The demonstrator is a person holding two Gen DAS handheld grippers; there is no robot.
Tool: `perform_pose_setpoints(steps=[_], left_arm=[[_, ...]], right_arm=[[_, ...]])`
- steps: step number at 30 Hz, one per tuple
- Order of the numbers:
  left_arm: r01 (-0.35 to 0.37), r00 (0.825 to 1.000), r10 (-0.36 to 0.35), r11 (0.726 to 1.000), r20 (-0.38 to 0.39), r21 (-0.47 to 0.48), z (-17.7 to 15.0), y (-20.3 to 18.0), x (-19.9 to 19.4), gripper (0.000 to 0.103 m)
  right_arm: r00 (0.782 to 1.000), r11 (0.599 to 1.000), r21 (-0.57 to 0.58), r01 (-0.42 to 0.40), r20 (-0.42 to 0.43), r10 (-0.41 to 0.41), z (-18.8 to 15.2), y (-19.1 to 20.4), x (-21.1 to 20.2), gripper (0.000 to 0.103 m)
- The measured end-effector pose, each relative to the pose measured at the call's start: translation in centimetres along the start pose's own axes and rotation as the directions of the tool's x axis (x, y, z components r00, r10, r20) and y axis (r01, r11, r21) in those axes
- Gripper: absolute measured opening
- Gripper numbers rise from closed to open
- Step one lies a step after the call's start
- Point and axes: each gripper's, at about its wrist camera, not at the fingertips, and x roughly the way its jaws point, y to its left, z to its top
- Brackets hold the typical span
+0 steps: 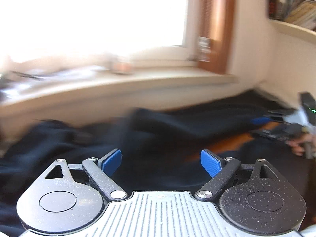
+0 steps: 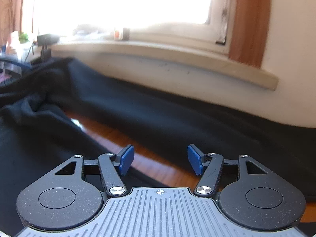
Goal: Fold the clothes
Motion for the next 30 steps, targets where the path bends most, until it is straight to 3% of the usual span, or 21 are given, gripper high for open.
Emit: perform_pose_setpoints(steps=[3,6,8,10,13,20,26,29,30], left_arm=[[-0.121,0.993,0.121,0.991,0.001,-0.052,0.2,5.8,-2.5,0.089],[-0.238,0.971,0.237,0.966,-0.024,-0.100,-0.4,10.8,-3.8,0.089],[-0.247,0.969,0.244,0.961,-0.039,-0.124,-0.6,13.6,-4.0,0.089],[-0.276,0.961,0.268,0.950,-0.069,-0.147,-1.0,16.2,-3.7,0.079],[-0.304,0.950,0.283,0.936,-0.130,-0.180,-1.9,19.6,-3.0,0.075],[-0.355,0.919,0.331,0.931,-0.214,-0.087,-3.7,20.0,-0.9,0.084],[-0.373,0.917,0.350,0.922,-0.189,-0.105,-3.8,20.8,-1.3,0.087],[-0.337,0.938,0.309,0.919,-0.157,-0.203,-3.9,21.8,-2.0,0.086],[-0.307,0.949,0.275,0.915,-0.153,-0.261,-4.1,22.5,-2.1,0.082]], right_arm=[[0.999,1.000,0.013,-0.015,-0.042,0.015,-0.4,0.2,0.1,0.064],[0.998,0.998,0.051,-0.030,-0.054,0.032,-0.5,-0.4,0.4,0.067],[0.997,0.997,0.064,-0.041,-0.055,0.045,-0.7,-0.6,0.5,0.070],[0.997,0.997,0.068,-0.047,-0.055,0.050,-0.8,-0.8,0.6,0.070],[0.998,0.998,0.055,-0.036,-0.056,0.039,-0.9,-0.4,0.8,0.071],[0.998,0.998,0.059,-0.038,-0.056,0.041,-0.8,0.2,0.6,0.071],[0.998,0.998,0.059,-0.038,-0.056,0.041,-0.7,0.0,0.6,0.071],[0.998,0.998,0.058,-0.038,-0.055,0.041,-0.7,0.0,0.6,0.071],[0.998,0.997,0.059,-0.039,-0.055,0.042,-0.7,-0.1,0.6,0.071]])
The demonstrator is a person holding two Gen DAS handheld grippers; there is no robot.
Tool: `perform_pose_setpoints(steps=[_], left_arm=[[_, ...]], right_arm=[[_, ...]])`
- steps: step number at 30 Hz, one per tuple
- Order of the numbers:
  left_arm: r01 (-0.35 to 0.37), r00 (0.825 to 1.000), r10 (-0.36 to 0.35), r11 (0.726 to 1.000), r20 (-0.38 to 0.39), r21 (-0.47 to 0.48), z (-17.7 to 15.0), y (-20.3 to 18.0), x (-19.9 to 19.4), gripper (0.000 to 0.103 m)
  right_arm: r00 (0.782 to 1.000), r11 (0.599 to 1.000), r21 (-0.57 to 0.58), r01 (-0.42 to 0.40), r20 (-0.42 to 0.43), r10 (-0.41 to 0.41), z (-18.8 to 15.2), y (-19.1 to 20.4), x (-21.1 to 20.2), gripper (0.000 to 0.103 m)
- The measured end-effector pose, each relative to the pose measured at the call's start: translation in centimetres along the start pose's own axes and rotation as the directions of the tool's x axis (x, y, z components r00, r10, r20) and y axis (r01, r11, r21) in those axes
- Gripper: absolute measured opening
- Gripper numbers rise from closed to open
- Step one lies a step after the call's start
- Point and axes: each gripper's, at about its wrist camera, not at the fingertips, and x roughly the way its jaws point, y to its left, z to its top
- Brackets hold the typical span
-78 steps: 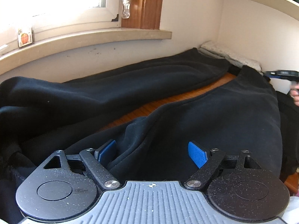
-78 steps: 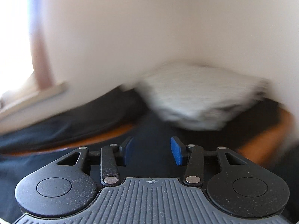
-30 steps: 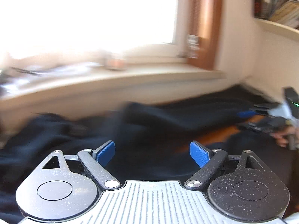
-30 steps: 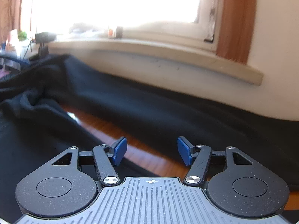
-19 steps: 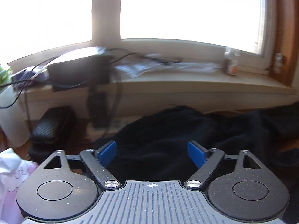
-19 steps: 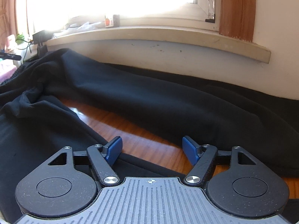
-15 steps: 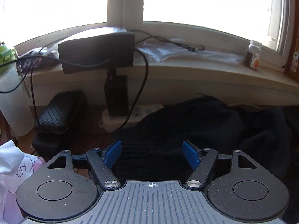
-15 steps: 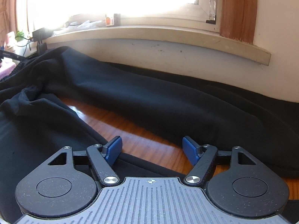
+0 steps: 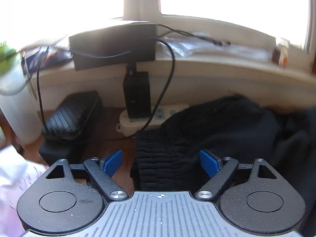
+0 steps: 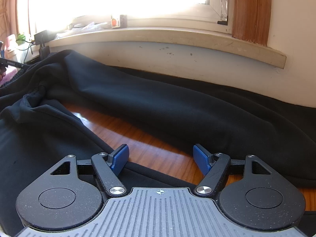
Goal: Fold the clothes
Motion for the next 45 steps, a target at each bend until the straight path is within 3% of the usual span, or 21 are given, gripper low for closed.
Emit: perform_pose_setpoints(steps=[3,4,9,11,12,13,15,16,20,23,26,27,29,33,35,37,38,42,45], left_arm=[[0.068,0.998,-0.069,0.990,-0.006,-0.123,0.1,1.7,0.5,0.072],[0.063,0.998,-0.065,0.991,-0.015,-0.119,0.1,1.8,0.6,0.058],[0.023,0.999,-0.023,1.000,-0.035,-0.002,0.0,0.5,0.3,0.043],[-0.020,1.000,0.020,0.998,0.010,0.067,-0.1,-0.7,-0.4,0.034],[-0.046,0.998,0.041,0.994,0.048,0.096,0.1,-1.4,-1.1,0.020],[-0.069,0.992,0.059,0.993,0.110,0.096,0.4,-1.8,-2.0,0.016],[-0.113,0.961,0.097,0.992,0.260,0.049,1.3,-2.2,-4.3,0.015],[-0.134,0.954,0.115,0.990,0.278,0.051,1.7,-2.5,-4.6,0.017],[-0.214,0.966,0.189,0.967,0.177,0.138,2.2,-4.0,-2.6,0.023],[-0.256,0.958,0.232,0.956,0.170,0.141,1.4,-4.3,-2.8,0.043],[-0.289,0.942,0.253,0.945,0.220,0.151,0.9,-5.2,-4.8,0.068],[-0.288,0.940,0.246,0.944,0.236,0.161,0.9,-5.8,-5.6,0.069],[-0.260,0.943,0.209,0.949,0.257,0.181,0.9,-7.5,-6.7,0.069],[-0.122,0.967,0.056,0.958,0.248,0.261,0.2,-13.1,-6.8,0.069],[-0.033,0.978,-0.031,0.954,0.208,0.299,-1.0,-16.5,-6.2,0.057],[0.053,0.982,-0.111,0.939,0.155,0.339,-2.4,-19.8,-5.4,0.033],[0.088,0.981,-0.142,0.931,0.130,0.354,-3.1,-21.4,-5.0,0.031],[0.158,0.976,-0.202,0.908,0.076,0.388,-5.0,-26.0,-3.5,0.031],[0.172,0.975,-0.212,0.912,0.068,0.371,-5.6,-27.4,-2.5,0.041]], right_arm=[[1.000,1.000,0.001,0.001,0.000,-0.001,0.0,0.0,0.0,0.071],[1.000,1.000,0.000,0.002,0.000,-0.002,0.0,0.0,0.0,0.071],[1.000,1.000,0.000,0.003,0.001,-0.003,0.0,0.0,0.0,0.072],[1.000,1.000,0.001,0.002,0.001,-0.002,0.0,0.0,0.0,0.072],[1.000,1.000,0.001,0.002,0.001,-0.003,0.0,0.0,0.0,0.072],[1.000,1.000,0.001,0.003,0.001,-0.003,0.0,0.0,0.0,0.072],[1.000,1.000,0.001,0.003,0.001,-0.003,0.0,0.0,0.0,0.072],[1.000,1.000,0.001,0.003,0.001,-0.003,0.0,0.0,0.0,0.072],[1.000,1.000,0.002,0.002,0.002,-0.002,0.1,-0.1,0.0,0.072],[1.000,1.000,-0.002,0.010,0.003,-0.010,0.0,0.0,0.0,0.073],[1.000,1.000,0.000,0.008,0.002,-0.008,0.0,0.0,0.0,0.073],[1.000,1.000,0.002,0.005,0.002,-0.005,0.0,-0.1,0.0,0.073],[1.000,1.000,0.005,0.002,0.002,-0.002,0.0,-0.2,0.0,0.073],[1.000,1.000,0.005,0.001,0.003,-0.001,0.1,-0.3,0.0,0.073],[1.000,1.000,0.004,0.005,0.004,-0.005,0.1,-0.2,0.0,0.074],[1.000,1.000,0.002,0.007,0.004,-0.007,0.1,-0.2,0.1,0.074],[1.000,1.000,0.003,0.007,0.003,-0.007,0.1,-0.3,0.1,0.074],[1.000,1.000,0.005,0.007,0.002,-0.007,0.1,-0.3,0.1,0.075],[1.000,1.000,0.004,0.009,0.002,-0.009,0.1,-0.3,0.1,0.075]])
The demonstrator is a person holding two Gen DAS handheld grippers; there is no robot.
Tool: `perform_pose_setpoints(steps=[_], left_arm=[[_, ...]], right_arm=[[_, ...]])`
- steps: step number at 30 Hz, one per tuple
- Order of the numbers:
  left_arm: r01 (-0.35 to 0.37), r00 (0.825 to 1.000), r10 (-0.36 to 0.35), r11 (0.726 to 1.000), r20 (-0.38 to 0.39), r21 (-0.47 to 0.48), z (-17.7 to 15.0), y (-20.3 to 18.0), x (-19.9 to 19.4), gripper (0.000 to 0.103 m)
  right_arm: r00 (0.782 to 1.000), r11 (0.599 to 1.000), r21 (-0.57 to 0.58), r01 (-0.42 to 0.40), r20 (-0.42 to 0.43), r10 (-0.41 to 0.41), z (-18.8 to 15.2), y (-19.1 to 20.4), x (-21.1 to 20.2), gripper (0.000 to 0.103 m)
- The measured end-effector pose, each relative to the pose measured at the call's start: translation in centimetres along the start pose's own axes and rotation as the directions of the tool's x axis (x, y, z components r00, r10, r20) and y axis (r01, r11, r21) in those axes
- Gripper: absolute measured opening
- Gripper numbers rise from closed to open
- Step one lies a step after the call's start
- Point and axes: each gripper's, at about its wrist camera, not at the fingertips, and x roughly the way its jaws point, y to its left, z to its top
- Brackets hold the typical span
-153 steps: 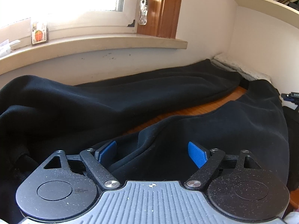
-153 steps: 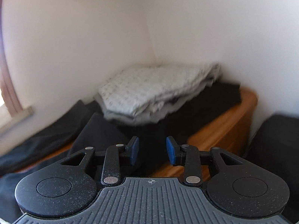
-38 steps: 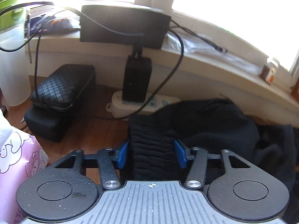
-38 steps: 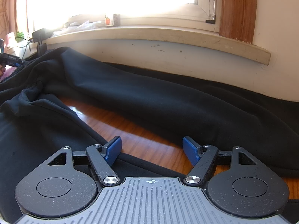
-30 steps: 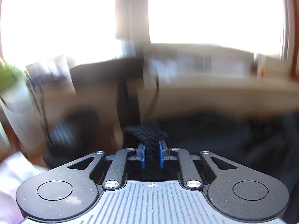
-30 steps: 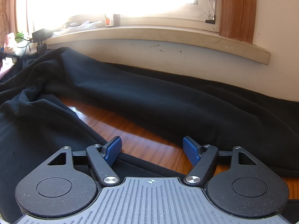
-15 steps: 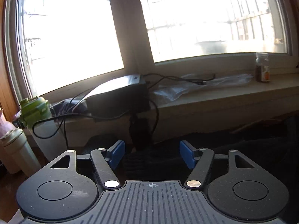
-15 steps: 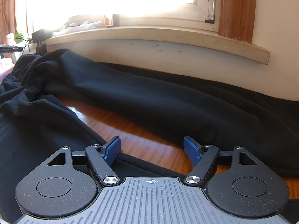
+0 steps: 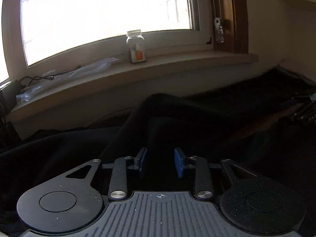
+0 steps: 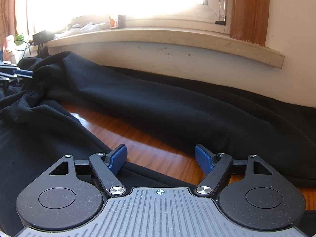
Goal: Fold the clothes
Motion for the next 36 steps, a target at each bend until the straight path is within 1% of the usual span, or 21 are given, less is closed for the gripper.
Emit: perform_pose_setpoints(steps=[1,5,7,8,10,11,13,15,16,17,18,20,21,24,26,28,29,30,31,33,36], left_arm=[[0.002,1.000,-0.002,1.000,-0.003,-0.005,0.0,-0.4,0.2,0.043],[-0.023,1.000,0.024,1.000,-0.009,0.007,-0.1,-1.5,0.4,0.043],[-0.037,0.999,0.037,0.999,-0.013,0.005,-0.3,-1.6,0.3,0.038],[-0.044,0.999,0.044,0.999,-0.015,0.004,-0.4,-1.7,0.3,0.037],[-0.045,0.999,0.045,0.999,-0.001,-0.031,-0.8,-1.5,-0.4,0.034],[-0.045,0.999,0.046,0.998,0.010,-0.043,-0.9,-1.6,-1.0,0.034],[-0.048,0.998,0.050,0.997,0.035,-0.052,-1.0,-2.1,-2.1,0.034],[-0.039,0.998,0.041,0.998,0.039,-0.045,-0.9,-2.5,-2.7,0.033],[-0.028,0.999,0.029,0.999,0.034,-0.039,-0.8,-2.7,-2.7,0.025],[-0.017,1.000,0.018,0.999,0.024,-0.037,-0.7,-2.8,-2.4,0.024],[-0.024,1.000,0.025,0.999,0.012,-0.037,-0.7,-2.8,-1.9,0.024],[-0.074,0.997,0.074,0.997,-0.008,-0.038,-0.5,-2.8,-0.8,0.032],[-0.099,0.995,0.099,0.994,-0.016,-0.041,-0.4,-2.7,-0.2,0.039],[-0.141,0.990,0.140,0.989,-0.037,-0.044,-0.2,-2.5,1.3,0.040],[-0.159,0.986,0.158,0.987,-0.055,-0.017,-0.2,-2.7,2.2,0.043],[-0.171,0.983,0.171,0.985,-0.062,0.002,-0.3,-2.7,2.8,0.042],[-0.171,0.984,0.171,0.985,-0.053,0.006,-0.5,-2.8,2.6,0.040],[-0.171,0.984,0.171,0.985,-0.045,0.011,-0.6,-2.8,2.5,0.022],[-0.171,0.985,0.171,0.985,-0.036,0.015,-0.8,-2.8,2.4,0.013],[-0.142,0.990,0.142,0.990,0.000,-0.002,-1.0,-2.7,1.1,0.012],[-0.081,0.996,0.082,0.996,0.045,-0.031,-1.2,-2.4,-2.9,0.012]], right_arm=[[1.000,1.000,0.000,0.000,0.000,0.000,0.0,0.0,0.0,0.075],[1.000,1.000,-0.001,0.002,0.002,-0.002,0.0,0.1,0.0,0.075],[1.000,1.000,-0.001,0.002,0.002,-0.002,-0.1,0.1,0.0,0.075],[1.000,1.000,-0.001,0.002,0.002,-0.002,-0.1,0.1,0.0,0.075],[1.000,1.000,0.001,0.000,0.005,0.000,-0.1,0.1,0.0,0.076],[1.000,1.000,0.002,0.001,0.007,-0.001,-0.1,0.0,-0.1,0.076],[1.000,1.000,0.005,0.002,0.010,-0.002,-0.1,0.0,-0.1,0.077],[1.000,1.000,0.005,0.002,0.009,-0.002,-0.1,0.0,-0.1,0.077],[1.000,1.000,0.005,0.001,0.009,-0.001,-0.1,0.0,-0.1,0.077],[1.000,1.000,0.005,0.001,0.008,-0.001,-0.1,0.0,-0.1,0.077],[1.000,1.000,0.004,0.002,0.008,-0.002,-0.1,0.0,-0.1,0.077],[1.000,1.000,0.002,0.004,0.008,-0.004,-0.1,0.1,-0.1,0.077],[1.000,1.000,0.000,0.006,0.009,-0.006,-0.1,0.1,-0.1,0.078],[1.000,1.000,-0.005,0.013,0.009,-0.013,-0.1,0.3,-0.1,0.078],[1.000,1.000,-0.008,0.015,0.010,-0.014,-0.1,0.4,-0.2,0.078],[1.000,1.000,-0.008,0.014,0.010,-0.014,-0.2,0.3,-0.2,0.078],[1.000,1.000,-0.007,0.012,0.011,-0.012,-0.2,0.3,-0.2,0.078],[1.000,1.000,-0.005,0.011,0.011,-0.011,-0.2,0.3,-0.2,0.078],[1.000,1.000,-0.004,0.010,0.012,-0.010,-0.1,0.2,-0.2,0.078],[1.000,1.000,0.000,0.008,0.012,-0.008,-0.1,0.2,-0.2,0.078],[1.000,1.000,0.000,0.008,0.011,-0.008,-0.1,0.2,-0.1,0.078]])
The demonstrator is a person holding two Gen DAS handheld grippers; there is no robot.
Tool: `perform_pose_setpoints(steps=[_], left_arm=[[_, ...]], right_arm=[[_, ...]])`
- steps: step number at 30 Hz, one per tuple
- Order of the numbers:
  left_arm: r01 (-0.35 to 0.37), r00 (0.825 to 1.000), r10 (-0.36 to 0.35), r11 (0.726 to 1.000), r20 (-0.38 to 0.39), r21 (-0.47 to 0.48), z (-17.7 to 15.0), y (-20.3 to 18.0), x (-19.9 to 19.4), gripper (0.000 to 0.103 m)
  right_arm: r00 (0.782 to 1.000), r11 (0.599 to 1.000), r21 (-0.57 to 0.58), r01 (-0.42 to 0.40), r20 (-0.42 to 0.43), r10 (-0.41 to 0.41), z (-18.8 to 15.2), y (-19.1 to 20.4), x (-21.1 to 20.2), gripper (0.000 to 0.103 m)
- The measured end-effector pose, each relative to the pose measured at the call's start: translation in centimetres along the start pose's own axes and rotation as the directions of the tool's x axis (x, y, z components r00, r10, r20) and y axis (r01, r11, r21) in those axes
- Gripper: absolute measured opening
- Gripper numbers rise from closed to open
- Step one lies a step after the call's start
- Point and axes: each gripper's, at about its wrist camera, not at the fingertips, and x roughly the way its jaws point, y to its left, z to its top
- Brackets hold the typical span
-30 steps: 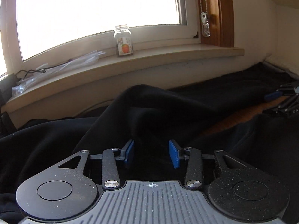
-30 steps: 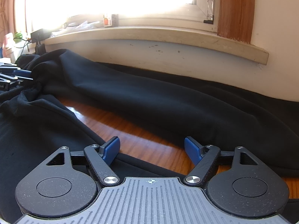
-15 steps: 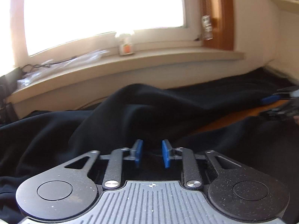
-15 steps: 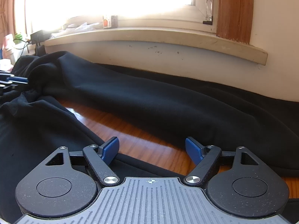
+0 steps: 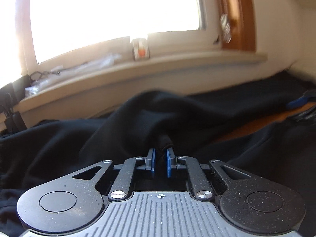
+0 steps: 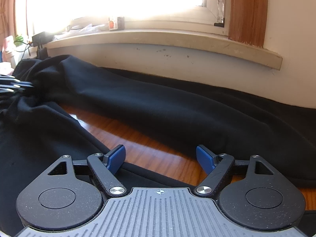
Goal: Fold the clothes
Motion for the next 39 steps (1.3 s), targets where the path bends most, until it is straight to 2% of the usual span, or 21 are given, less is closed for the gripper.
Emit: perform_pose_setpoints(steps=[4,7,12,17,19,21,29,30,36,39], left_arm=[[0.047,0.999,-0.046,0.999,0.020,-0.012,-0.9,0.2,-5.1,0.012],[0.036,0.999,-0.036,0.999,0.006,0.004,-2.4,0.2,-6.5,0.012],[0.020,1.000,-0.020,1.000,-0.018,0.005,-3.1,-0.3,-6.3,0.014],[0.018,1.000,-0.018,0.999,0.006,0.035,-2.6,-0.8,-6.7,0.015],[0.023,1.000,-0.023,0.999,0.009,0.034,-2.2,-0.9,-6.5,0.020],[0.028,1.000,-0.028,0.999,0.012,0.032,-1.9,-1.0,-6.3,0.020],[0.007,1.000,-0.005,0.997,-0.020,0.082,-1.8,-2.2,-3.6,0.020],[0.007,1.000,-0.006,0.996,-0.021,0.085,-1.7,-2.3,-3.3,0.023],[0.032,0.999,-0.034,0.989,0.009,0.146,-0.2,-3.8,-2.6,0.026],[0.043,0.998,-0.050,0.979,0.026,0.202,0.7,-5.1,-2.3,0.042]], right_arm=[[1.000,1.000,-0.001,0.002,0.000,-0.002,0.0,0.0,0.0,0.078],[1.000,1.000,-0.001,0.001,0.003,-0.001,0.0,0.0,0.0,0.079],[1.000,1.000,0.000,0.004,0.006,-0.004,0.0,-0.1,-0.1,0.079],[1.000,1.000,0.000,0.004,0.017,-0.004,0.0,-0.1,-0.4,0.079],[1.000,1.000,0.006,0.003,0.029,-0.003,-0.1,-0.2,-0.6,0.080],[0.999,1.000,0.013,0.000,0.036,0.000,-0.1,-0.3,-0.7,0.080],[0.999,1.000,0.019,-0.013,0.047,0.012,0.0,-0.6,-0.9,0.081],[0.999,1.000,0.020,-0.016,0.043,0.015,0.1,-0.6,-0.9,0.081],[0.997,0.999,0.032,-0.012,0.071,0.010,-0.1,-0.7,-1.5,0.081],[0.997,0.999,0.046,-0.008,0.075,0.005,-0.2,-0.9,-1.6,0.081]])
